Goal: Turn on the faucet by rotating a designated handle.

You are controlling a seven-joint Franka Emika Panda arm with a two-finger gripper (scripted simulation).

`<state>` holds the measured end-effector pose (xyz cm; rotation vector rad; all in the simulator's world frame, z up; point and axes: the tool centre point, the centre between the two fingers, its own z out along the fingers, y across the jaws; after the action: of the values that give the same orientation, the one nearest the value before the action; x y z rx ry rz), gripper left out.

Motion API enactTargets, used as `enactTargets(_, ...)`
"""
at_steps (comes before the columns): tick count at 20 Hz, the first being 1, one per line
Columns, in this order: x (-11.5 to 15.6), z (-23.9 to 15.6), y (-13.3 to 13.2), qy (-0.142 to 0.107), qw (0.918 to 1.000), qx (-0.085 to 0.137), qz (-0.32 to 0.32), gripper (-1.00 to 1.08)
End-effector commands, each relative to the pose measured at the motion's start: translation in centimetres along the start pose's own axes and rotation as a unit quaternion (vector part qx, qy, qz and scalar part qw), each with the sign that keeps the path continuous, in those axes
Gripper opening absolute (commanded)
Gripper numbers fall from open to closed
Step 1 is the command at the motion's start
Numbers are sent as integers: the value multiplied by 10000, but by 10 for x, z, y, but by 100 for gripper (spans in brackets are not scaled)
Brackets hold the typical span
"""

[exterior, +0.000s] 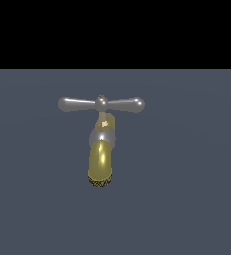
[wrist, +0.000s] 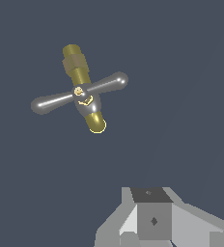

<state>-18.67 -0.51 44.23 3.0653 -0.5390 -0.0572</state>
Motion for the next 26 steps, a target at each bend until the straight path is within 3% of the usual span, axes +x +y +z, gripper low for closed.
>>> enactTargets(1, 10, 6, -9, 14, 9996, -3, 271, -100)
enactTargets(13, 53, 40, -51, 70, 9882, 0, 1530, -100)
enactTargets(26, 91, 87, -100, 109, 9582, 45, 2859, -100)
